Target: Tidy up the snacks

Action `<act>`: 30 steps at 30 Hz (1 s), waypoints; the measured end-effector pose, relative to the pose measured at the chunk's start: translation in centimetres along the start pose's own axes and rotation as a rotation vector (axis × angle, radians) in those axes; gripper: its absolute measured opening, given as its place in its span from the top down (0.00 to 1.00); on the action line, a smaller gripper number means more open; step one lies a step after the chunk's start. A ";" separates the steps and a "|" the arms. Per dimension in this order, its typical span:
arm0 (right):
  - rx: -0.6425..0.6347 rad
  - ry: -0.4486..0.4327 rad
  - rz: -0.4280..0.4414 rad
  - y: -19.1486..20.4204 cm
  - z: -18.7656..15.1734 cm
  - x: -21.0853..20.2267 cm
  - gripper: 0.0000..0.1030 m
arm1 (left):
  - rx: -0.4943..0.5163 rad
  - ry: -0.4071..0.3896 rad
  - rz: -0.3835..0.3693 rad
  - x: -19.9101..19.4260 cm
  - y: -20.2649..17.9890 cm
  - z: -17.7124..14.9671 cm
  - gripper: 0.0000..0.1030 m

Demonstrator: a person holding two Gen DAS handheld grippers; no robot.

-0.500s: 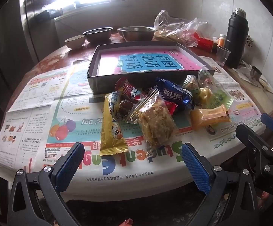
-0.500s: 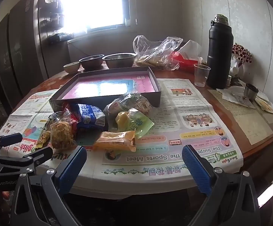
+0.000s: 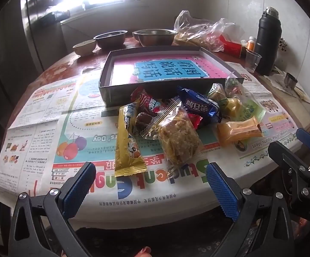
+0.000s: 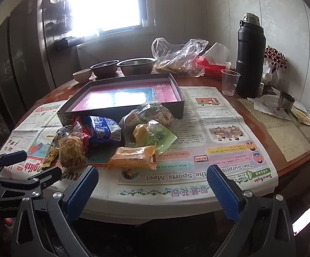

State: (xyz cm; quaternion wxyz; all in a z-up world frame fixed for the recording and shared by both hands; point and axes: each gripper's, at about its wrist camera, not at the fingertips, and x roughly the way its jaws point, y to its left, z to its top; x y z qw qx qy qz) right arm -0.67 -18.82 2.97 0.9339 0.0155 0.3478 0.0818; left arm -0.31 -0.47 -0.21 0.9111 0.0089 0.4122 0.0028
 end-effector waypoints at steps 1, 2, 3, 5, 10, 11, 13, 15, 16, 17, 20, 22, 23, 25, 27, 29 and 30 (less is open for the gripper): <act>0.000 -0.002 -0.001 0.0 0.0 0.0 0.01 | 0.000 0.001 0.001 0.0 0.0 0.0 0.01; 0.002 -0.002 0.000 0.0 -0.1 -0.1 0.01 | -0.001 0.001 0.002 0.0 0.0 0.0 0.01; 0.003 -0.002 0.002 0.0 -0.1 -0.1 0.01 | -0.003 0.001 0.003 0.0 0.0 0.0 0.01; 0.003 0.001 0.000 0.0 -0.1 0.0 0.01 | -0.002 0.004 0.003 0.0 0.0 0.0 0.01; 0.005 0.000 0.000 0.0 -0.1 0.0 0.01 | 0.003 0.001 0.002 0.0 0.0 0.1 0.01; 0.006 0.000 0.001 0.0 -0.1 0.0 0.01 | 0.003 0.000 0.004 0.0 0.0 0.1 0.01; 0.006 0.000 0.002 -0.1 -0.1 0.0 0.01 | 0.001 0.000 0.005 0.0 0.0 0.1 0.01; 0.006 0.000 0.002 -0.1 -0.1 -0.1 0.01 | -0.001 0.002 0.006 0.0 0.0 0.1 0.01; 0.006 -0.002 0.001 -0.1 -0.1 -0.1 0.01 | -0.002 0.003 0.006 0.1 0.1 0.1 0.01; 0.007 -0.004 0.003 -0.2 0.0 -0.1 0.01 | -0.003 0.004 0.005 0.1 0.1 0.1 0.01; 0.009 -0.009 0.003 -0.3 0.0 -0.2 0.01 | -0.003 0.002 0.007 0.0 0.2 0.0 0.01; 0.011 -0.008 0.004 -0.3 0.0 -0.2 0.01 | -0.002 0.001 0.007 0.0 0.2 0.0 0.01; 0.012 -0.007 0.005 -0.3 0.0 -0.2 0.01 | -0.001 0.001 0.006 0.1 0.2 0.0 0.01; 0.012 -0.007 0.004 -0.3 0.0 -0.2 0.01 | -0.001 0.001 0.007 0.1 0.2 0.0 0.01; 0.012 -0.009 0.004 -0.3 0.0 -0.2 0.01 | -0.003 0.004 0.006 0.1 0.2 0.0 0.01; 0.014 -0.013 0.003 -0.3 0.0 -0.3 0.01 | -0.005 0.004 0.004 0.1 0.3 0.0 0.01; 0.015 -0.012 0.002 -0.3 0.0 -0.3 0.01 | -0.006 0.005 0.004 0.1 0.2 0.0 0.01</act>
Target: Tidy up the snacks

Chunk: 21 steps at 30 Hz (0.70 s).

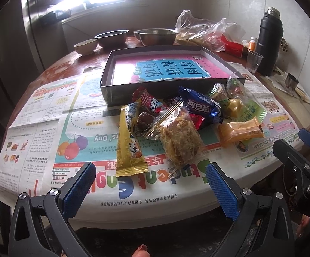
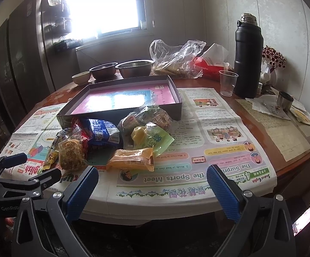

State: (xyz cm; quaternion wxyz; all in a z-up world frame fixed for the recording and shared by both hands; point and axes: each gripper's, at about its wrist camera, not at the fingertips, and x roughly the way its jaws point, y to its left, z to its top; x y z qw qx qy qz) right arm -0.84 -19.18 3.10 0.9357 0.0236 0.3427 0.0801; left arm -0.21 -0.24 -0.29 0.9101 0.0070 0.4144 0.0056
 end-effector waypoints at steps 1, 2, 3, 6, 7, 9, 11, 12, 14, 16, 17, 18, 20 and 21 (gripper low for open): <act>0.001 0.001 0.000 0.0 0.0 0.0 0.01 | 0.000 0.000 0.000 0.0 0.0 0.0 0.01; 0.002 0.003 0.000 0.0 0.0 0.1 0.01 | 0.000 -0.001 -0.001 0.0 0.0 0.0 0.01; 0.003 0.005 0.000 0.0 0.0 0.1 0.01 | 0.001 0.000 0.000 0.0 0.0 0.0 0.01; 0.004 0.006 -0.001 0.0 0.0 0.1 0.01 | 0.001 0.002 0.000 0.1 0.0 0.0 0.01; 0.004 0.006 0.000 0.0 0.0 0.1 0.01 | 0.002 0.004 -0.001 0.1 0.1 0.0 0.01; 0.005 0.008 0.000 -0.1 0.0 0.2 0.01 | 0.001 0.006 -0.002 0.1 0.1 0.0 0.01; 0.009 0.013 0.000 -0.1 0.0 0.3 0.01 | 0.001 0.005 -0.002 0.1 0.1 0.1 0.01; 0.010 0.014 0.000 -0.2 0.0 0.3 0.01 | 0.001 0.005 -0.003 0.1 0.1 0.1 0.01; 0.012 0.015 0.000 -0.2 0.0 0.4 0.01 | 0.000 0.005 -0.002 0.1 0.2 0.1 0.01; 0.014 0.016 0.001 -0.2 0.0 0.4 0.01 | -0.001 0.004 -0.004 0.0 0.3 0.1 0.01; 0.015 0.017 0.001 -0.2 0.0 0.4 0.01 | -0.003 0.004 -0.005 0.0 0.3 0.2 0.01; 0.016 0.017 0.001 -0.3 0.0 0.4 0.01 | -0.005 0.005 -0.007 0.1 0.4 0.2 0.01; 0.017 0.017 0.002 -0.3 -0.1 0.4 0.01 | -0.013 0.010 -0.011 0.1 0.7 0.3 0.01; 0.017 0.018 0.002 -0.3 -0.1 0.4 0.01 | -0.016 0.013 -0.013 0.2 0.9 0.3 0.01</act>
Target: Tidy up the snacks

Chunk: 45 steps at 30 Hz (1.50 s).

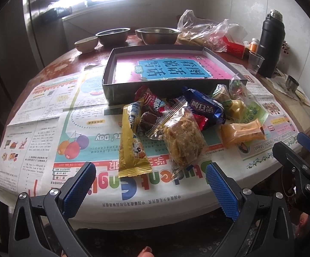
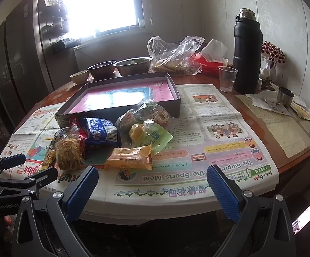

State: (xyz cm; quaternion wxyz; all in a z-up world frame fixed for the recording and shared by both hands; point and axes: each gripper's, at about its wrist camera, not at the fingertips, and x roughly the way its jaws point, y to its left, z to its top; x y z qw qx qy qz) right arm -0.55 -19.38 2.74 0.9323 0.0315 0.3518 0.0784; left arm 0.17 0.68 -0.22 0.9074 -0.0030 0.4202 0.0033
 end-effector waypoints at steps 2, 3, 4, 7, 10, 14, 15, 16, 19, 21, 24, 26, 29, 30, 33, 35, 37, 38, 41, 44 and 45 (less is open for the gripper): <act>0.002 0.001 0.002 0.0 0.0 0.0 0.01 | -0.009 0.003 0.003 0.1 0.5 0.1 0.01; 0.002 0.003 0.003 0.0 0.0 0.1 0.01 | -0.016 0.004 0.005 0.1 0.7 0.2 0.01; 0.004 0.004 0.003 0.0 0.1 0.2 0.01 | -0.024 0.002 0.009 0.1 1.1 0.3 0.01; 0.003 0.011 0.006 0.2 0.1 0.4 0.01 | -0.039 0.004 0.010 0.1 1.8 0.4 0.01; 0.002 0.018 0.010 0.3 0.1 0.6 0.01 | -0.051 0.005 0.014 0.3 2.6 0.5 0.01; 0.009 0.017 0.017 0.3 0.2 0.7 0.01 | -0.081 0.010 0.019 0.5 3.7 0.8 0.01; 0.012 0.018 0.018 0.3 0.3 0.7 0.01 | -0.086 0.012 0.021 0.6 4.0 0.8 0.01; 0.015 0.018 0.019 0.3 0.4 0.8 0.01 | -0.090 0.016 0.023 0.8 4.2 0.8 0.01; 0.024 0.026 0.028 0.4 0.6 1.2 0.01 | -0.101 0.034 0.022 1.4 4.7 0.9 0.01; 0.032 0.031 0.030 0.4 0.7 1.5 0.01 | -0.108 0.047 0.021 1.9 4.9 1.0 0.01; 0.044 0.044 0.037 0.4 0.8 2.1 0.01 | -0.099 0.055 0.018 2.5 4.9 1.2 0.01; 0.050 0.052 0.039 0.4 0.9 2.5 0.01 | -0.082 0.052 0.025 2.8 4.7 1.4 0.01; 0.073 0.073 0.043 0.3 1.0 3.3 0.01 | -0.049 0.053 0.037 3.3 4.2 1.7 0.01; 0.078 0.078 0.043 0.3 1.0 3.5 0.01 | -0.045 0.057 0.035 3.4 4.2 1.7 0.01; 0.079 0.091 0.041 0.7 1.1 4.2 0.01 | -0.035 0.059 0.034 3.6 4.2 1.7 0.01; 0.071 0.099 0.034 1.0 1.1 4.6 0.01 | -0.032 0.056 0.034 3.8 4.2 1.8 0.01; 0.064 0.107 0.022 1.3 1.2 5.1 0.01 | -0.034 0.055 0.035 3.9 4.2 1.9 0.01; 0.061 0.110 0.017 1.5 1.2 5.3 0.01 | -0.034 0.054 0.035 4.0 4.3 2.0 0.01; 0.045 0.121 -0.004 2.0 1.3 5.8 0.01 | -0.035 0.063 0.033 4.4 4.4 2.1 0.01; 0.029 0.126 -0.019 2.4 1.3 6.1 0.02 | -0.036 0.077 0.034 5.0 4.6 2.2 0.01; 0.023 0.125 -0.022 2.5 1.3 6.1 0.03 | -0.037 0.081 0.038 5.2 4.7 2.2 0.01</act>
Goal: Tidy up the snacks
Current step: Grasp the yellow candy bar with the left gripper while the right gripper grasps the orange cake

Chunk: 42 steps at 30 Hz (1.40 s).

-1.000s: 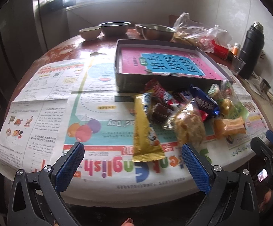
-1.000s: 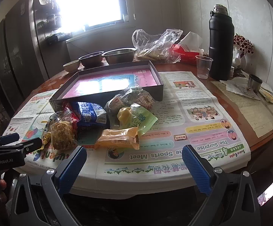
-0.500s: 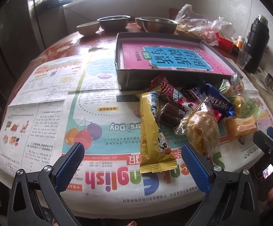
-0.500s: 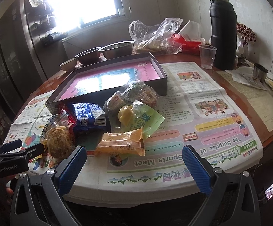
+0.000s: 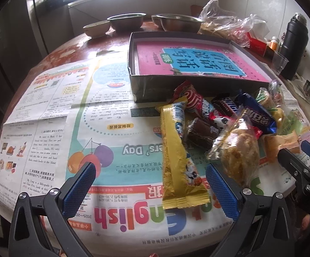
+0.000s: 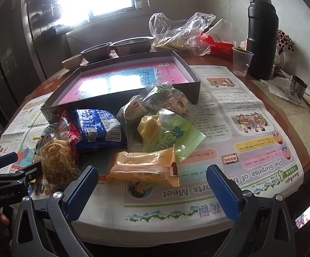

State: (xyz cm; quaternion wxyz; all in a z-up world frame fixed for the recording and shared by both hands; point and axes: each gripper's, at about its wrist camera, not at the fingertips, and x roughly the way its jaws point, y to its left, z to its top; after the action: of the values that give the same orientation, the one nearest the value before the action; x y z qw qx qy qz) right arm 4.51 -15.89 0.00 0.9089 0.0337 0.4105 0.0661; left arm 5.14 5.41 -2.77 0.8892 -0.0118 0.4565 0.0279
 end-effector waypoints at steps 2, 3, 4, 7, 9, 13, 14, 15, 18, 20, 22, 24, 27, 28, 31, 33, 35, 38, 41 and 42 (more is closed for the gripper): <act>-0.013 0.004 -0.013 0.3 0.0 0.2 0.09 | -0.003 0.008 0.003 0.3 0.2 0.1 0.01; -0.017 0.009 -0.018 0.4 0.0 0.4 0.11 | -0.006 0.010 0.006 0.4 0.4 0.1 0.01; -0.020 0.014 -0.019 0.5 0.0 0.6 0.14 | -0.009 0.011 0.008 0.5 0.5 0.1 0.01; -0.031 0.032 -0.015 0.8 0.0 1.1 0.21 | -0.013 0.017 0.006 0.9 0.7 0.2 0.01; -0.043 0.036 -0.015 1.1 0.0 1.4 0.24 | -0.017 0.021 -0.001 1.0 0.9 0.3 0.01; -0.072 0.025 -0.023 1.6 0.0 1.6 0.35 | -0.019 0.025 -0.005 1.2 0.9 0.6 0.01; -0.074 0.021 -0.019 1.6 0.0 1.6 0.37 | -0.020 0.024 -0.006 1.2 0.9 0.6 0.01; -0.075 0.017 -0.015 1.6 0.0 1.6 0.37 | -0.019 0.023 -0.006 1.3 0.9 0.7 0.01; -0.071 0.012 -0.002 1.5 0.0 1.5 0.39 | -0.030 0.020 -0.024 1.2 0.9 0.6 0.01; -0.064 0.012 0.011 1.3 -0.1 1.4 0.40 | -0.036 0.018 -0.042 1.0 1.1 0.6 0.02; -0.054 0.011 0.029 0.9 -0.1 1.2 0.41 | -0.043 0.015 -0.049 0.8 1.3 0.6 0.06; -0.042 0.009 0.051 0.5 -0.2 0.9 0.42 | -0.049 0.010 -0.055 0.7 1.5 0.7 0.10; -0.031 0.008 0.069 0.1 -0.3 0.7 0.44 | -0.036 0.001 -0.059 0.5 1.3 0.8 0.24; -0.031 0.008 0.076 0.1 -0.4 0.6 0.44 | -0.028 -0.004 -0.065 0.4 1.2 0.8 0.30; -0.032 0.008 0.077 0.1 -0.4 0.6 0.44 | -0.011 -0.007 -0.093 0.3 0.7 0.9 0.36; -0.037 0.009 0.074 0.2 -0.5 0.6 0.44 | -0.003 -0.013 -0.108 0.3 0.5 0.9 0.45; -0.038 0.010 0.072 0.2 -0.5 0.5 0.44 | 0.013 -0.020 -0.122 0.2 0.1 0.9 0.56; -0.048 0.012 0.062 0.4 -0.5 0.6 0.43 | 0.036 -0.032 -0.137 0.2 -0.4 0.9 0.62; -0.071 0.013 0.039 0.8 -0.4 0.9 0.43 | 0.028 -0.034 -0.177 0.2 -0.2 1.0 0.82; -0.075 0.011 0.039 0.8 -0.4 0.9 0.43 | 0.017 -0.033 -0.191 0.3 0.1 1.0 0.83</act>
State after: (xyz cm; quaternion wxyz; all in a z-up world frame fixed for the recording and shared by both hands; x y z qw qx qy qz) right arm 4.75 -14.95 -0.83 0.9058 0.0073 0.4119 0.0994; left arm 6.09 5.54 -2.40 0.8953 -0.0475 0.4387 -0.0608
